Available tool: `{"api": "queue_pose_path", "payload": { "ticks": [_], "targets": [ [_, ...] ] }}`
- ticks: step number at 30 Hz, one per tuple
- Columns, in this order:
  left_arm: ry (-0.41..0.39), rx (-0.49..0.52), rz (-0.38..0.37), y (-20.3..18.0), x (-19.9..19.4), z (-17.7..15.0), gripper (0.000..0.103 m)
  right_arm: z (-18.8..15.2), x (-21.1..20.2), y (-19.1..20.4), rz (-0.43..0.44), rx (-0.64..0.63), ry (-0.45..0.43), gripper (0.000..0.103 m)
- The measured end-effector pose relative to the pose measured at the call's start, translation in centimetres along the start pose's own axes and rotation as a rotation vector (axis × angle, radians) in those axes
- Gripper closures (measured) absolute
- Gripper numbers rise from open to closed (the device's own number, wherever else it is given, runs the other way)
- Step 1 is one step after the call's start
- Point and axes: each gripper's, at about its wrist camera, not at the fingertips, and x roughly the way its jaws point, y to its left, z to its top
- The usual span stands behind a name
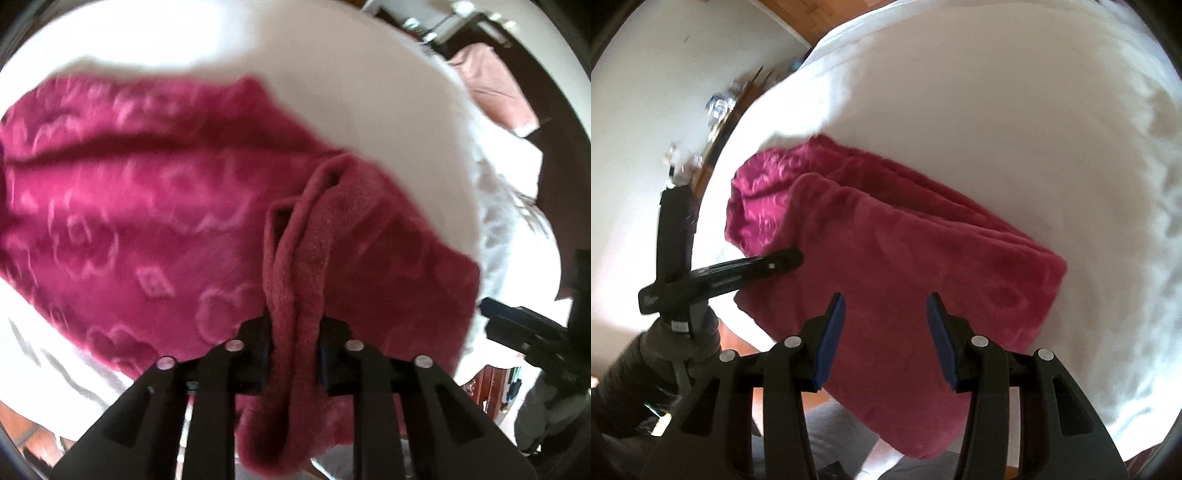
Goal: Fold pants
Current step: 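Grasp the folded pants edge with the left gripper and lift it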
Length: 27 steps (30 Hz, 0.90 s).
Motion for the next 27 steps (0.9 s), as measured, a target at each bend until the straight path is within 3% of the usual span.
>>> {"api": "queue_pose_path", "payload": {
  "ticks": [2,4,5,13,17,19,27],
  "targets": [
    [0.005,-0.018,0.012,0.8,0.4,-0.3,0.068,0.2,0.8,0.5,-0.021,-0.028,0.014,0.056],
    [-0.004,-0.02,0.049,1.1,0.5,-0.5,0.049,0.2,1.9,0.9,-0.036,-0.045,0.035,0.056],
    [-0.01,-0.021,0.068,1.2,0.4,-0.6,0.047,0.3,2.5,0.9,-0.044,-0.047,0.046,0.056],
    [-0.059,-0.063,0.085,3.6,-3.4,-1.5,0.045,0.8,4.6,0.7,-0.071,-0.033,0.063,0.056],
    [-0.101,-0.126,0.077,6.8,-6.1,-1.9,0.044,0.9,4.4,1.2,-0.084,-0.019,0.051,0.056],
    [-0.126,-0.177,0.065,8.8,-7.1,-1.8,0.038,0.9,4.2,1.5,-0.1,-0.012,0.04,0.056],
    [-0.223,-0.388,0.068,20.3,-11.5,-1.1,0.038,0.8,3.7,4.4,-0.159,0.041,-0.01,0.056]
  ]
}}
